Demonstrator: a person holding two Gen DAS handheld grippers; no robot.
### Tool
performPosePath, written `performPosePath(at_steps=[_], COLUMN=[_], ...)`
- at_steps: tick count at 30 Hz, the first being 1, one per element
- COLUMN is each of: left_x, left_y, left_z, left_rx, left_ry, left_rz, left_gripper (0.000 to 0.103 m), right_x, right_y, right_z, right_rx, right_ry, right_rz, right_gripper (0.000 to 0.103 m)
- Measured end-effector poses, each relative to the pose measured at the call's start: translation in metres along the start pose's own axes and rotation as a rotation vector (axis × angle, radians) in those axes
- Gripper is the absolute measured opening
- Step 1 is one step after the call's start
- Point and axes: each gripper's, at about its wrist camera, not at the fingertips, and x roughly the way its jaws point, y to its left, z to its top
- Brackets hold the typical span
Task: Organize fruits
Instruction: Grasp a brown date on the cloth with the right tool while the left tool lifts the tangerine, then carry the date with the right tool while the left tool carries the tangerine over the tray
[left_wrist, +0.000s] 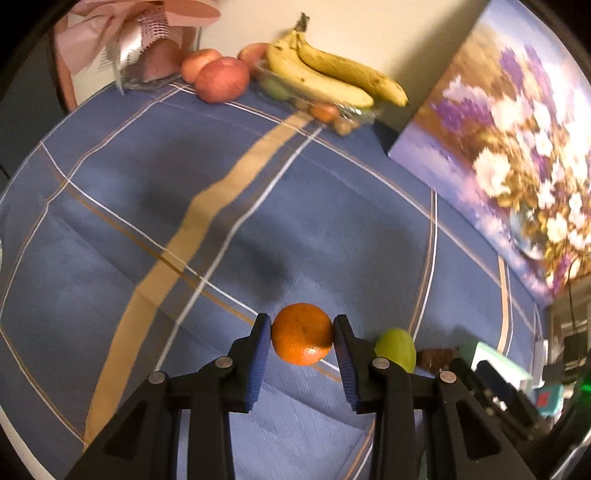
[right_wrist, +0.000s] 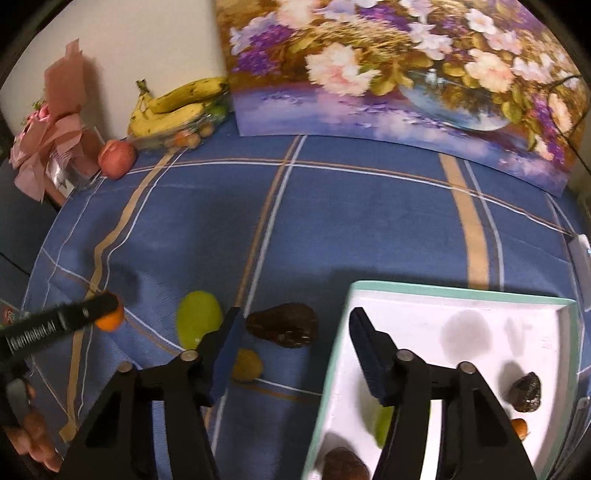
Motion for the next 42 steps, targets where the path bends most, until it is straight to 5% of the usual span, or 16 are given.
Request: performPosePath(at_steps=[27, 42], left_x=[0.019, -0.003], left_y=[-0.006, -0.014], left_z=[0.004, 0.009], left_rx=[0.001, 0.031], left_ry=[0.025, -0.017], left_rz=[-0.018, -0.041], left_gripper=[0.037, 0.037], right_x=[0.040, 0.009], right_y=[0.031, 0.029], right_z=[-0.010, 0.000], right_rx=[-0.153, -0.130], right_ry=[0.048, -0.017], right_rz=[-0.115, -0.097], right_gripper=[0.059, 0.057])
